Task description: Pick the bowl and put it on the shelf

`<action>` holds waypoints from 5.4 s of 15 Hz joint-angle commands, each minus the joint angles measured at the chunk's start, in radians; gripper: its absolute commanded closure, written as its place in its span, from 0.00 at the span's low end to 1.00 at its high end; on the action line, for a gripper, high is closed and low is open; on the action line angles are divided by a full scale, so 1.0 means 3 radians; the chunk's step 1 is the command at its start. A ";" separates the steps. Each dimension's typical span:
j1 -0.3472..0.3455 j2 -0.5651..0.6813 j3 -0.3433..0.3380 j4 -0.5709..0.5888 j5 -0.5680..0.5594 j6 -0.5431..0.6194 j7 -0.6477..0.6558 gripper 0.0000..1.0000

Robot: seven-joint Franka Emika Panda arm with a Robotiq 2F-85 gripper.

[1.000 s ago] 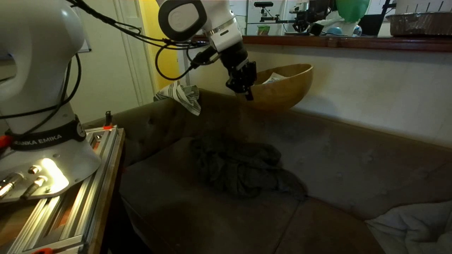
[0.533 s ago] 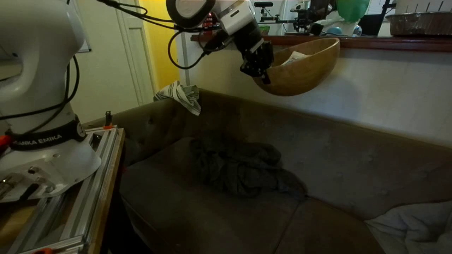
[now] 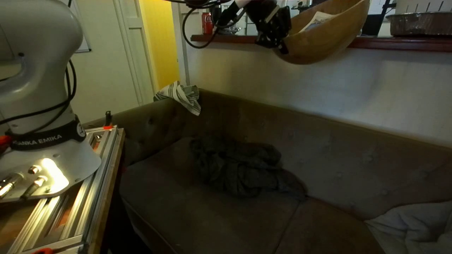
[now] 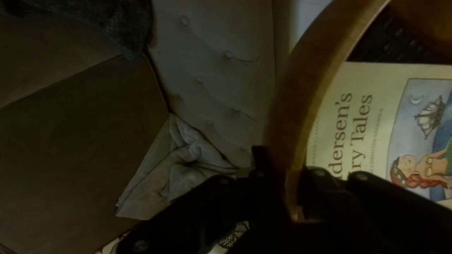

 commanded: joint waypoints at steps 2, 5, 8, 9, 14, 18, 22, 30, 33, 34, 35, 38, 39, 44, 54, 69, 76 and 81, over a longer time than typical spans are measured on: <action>0.0161 0.0087 -0.0163 0.0093 0.0131 -0.0013 -0.0072 0.86; 0.0260 0.0234 -0.0266 0.0155 0.0201 -0.0032 -0.0105 0.86; 0.0271 0.0257 -0.0267 0.0148 0.0204 -0.0059 -0.0105 0.86; 0.0271 0.0257 -0.0268 0.0144 0.0204 -0.0066 -0.0105 0.86; 0.0271 0.0257 -0.0271 0.0143 0.0204 -0.0073 -0.0105 0.86; 0.0271 0.0257 -0.0272 0.0143 0.0204 -0.0073 -0.0105 0.86; 0.0271 0.0257 -0.0272 0.0143 0.0204 -0.0073 -0.0105 0.86; 0.0276 0.0255 -0.0275 0.0142 0.0204 -0.0073 -0.0105 0.86; 0.0276 0.0255 -0.0277 0.0143 0.0204 -0.0073 -0.0105 0.86; 0.0276 0.0255 -0.0278 0.0143 0.0204 -0.0073 -0.0105 0.86; 0.0276 0.0255 -0.0278 0.0142 0.0204 -0.0073 -0.0105 0.86; 0.0391 0.0136 -0.0345 0.0168 0.0246 -0.0083 -0.0320 0.96; 0.0373 0.0116 -0.0333 0.0133 0.0219 -0.0098 -0.0393 0.96; 0.0695 -0.0276 -0.0449 0.0237 0.0543 0.0060 -0.1018 0.96; 0.0928 -0.0308 -0.0521 0.0629 0.1889 -0.0229 -0.2581 0.96; 0.0773 -0.0239 -0.0468 -0.0054 0.1489 -0.0360 -0.2730 0.96; 0.0650 -0.0235 -0.0484 -0.0278 0.0800 -0.0518 -0.2898 0.96; 0.0737 -0.0509 -0.0508 0.0028 0.1201 -0.0563 -0.3903 0.96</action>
